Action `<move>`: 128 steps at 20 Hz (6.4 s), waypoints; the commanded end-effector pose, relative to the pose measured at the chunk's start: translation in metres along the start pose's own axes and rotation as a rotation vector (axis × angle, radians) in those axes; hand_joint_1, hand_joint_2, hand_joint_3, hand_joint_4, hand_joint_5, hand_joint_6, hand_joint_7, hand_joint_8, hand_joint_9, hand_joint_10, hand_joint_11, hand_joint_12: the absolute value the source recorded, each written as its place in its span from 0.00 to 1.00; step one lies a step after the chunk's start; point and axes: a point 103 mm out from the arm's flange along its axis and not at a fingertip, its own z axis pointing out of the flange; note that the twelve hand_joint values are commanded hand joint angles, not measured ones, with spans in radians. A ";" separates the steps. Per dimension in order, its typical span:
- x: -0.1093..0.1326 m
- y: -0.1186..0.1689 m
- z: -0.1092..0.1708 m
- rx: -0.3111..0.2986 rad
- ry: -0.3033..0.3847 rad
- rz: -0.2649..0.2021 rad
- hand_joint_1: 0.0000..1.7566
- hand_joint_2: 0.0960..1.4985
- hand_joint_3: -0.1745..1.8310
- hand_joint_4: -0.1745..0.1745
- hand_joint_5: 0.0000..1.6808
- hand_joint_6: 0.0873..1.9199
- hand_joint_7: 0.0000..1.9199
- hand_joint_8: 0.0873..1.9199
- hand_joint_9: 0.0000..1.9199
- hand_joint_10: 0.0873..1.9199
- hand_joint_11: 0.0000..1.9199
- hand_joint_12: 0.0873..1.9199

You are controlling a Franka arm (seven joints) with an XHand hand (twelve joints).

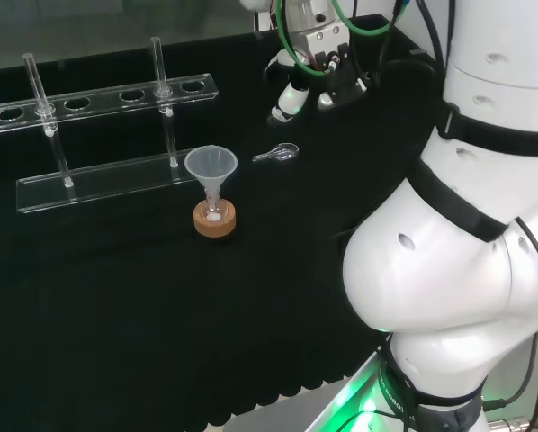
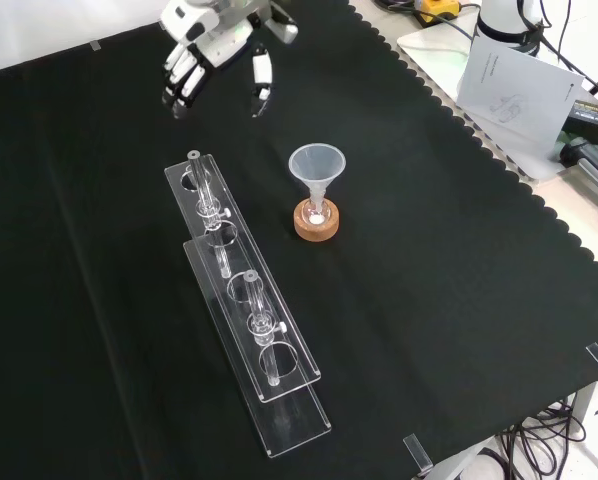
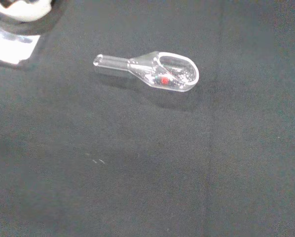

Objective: Remove the funnel from the round-bottom flask.

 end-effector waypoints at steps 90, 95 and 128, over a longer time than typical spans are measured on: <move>0.175 -0.059 0.050 0.149 -0.094 -0.126 0.34 0.45 0.18 0.50 0.04 0.00 0.00 0.19 0.07 0.38 0.12 0.76; 0.175 -0.060 0.049 0.122 -0.115 -0.108 0.34 0.46 0.19 0.50 0.07 0.00 0.02 0.26 0.13 0.36 0.13 0.75; 0.184 -0.108 -0.053 -0.107 -0.195 -0.066 0.41 0.52 0.31 0.45 0.42 0.04 0.39 0.34 0.58 0.24 0.30 0.64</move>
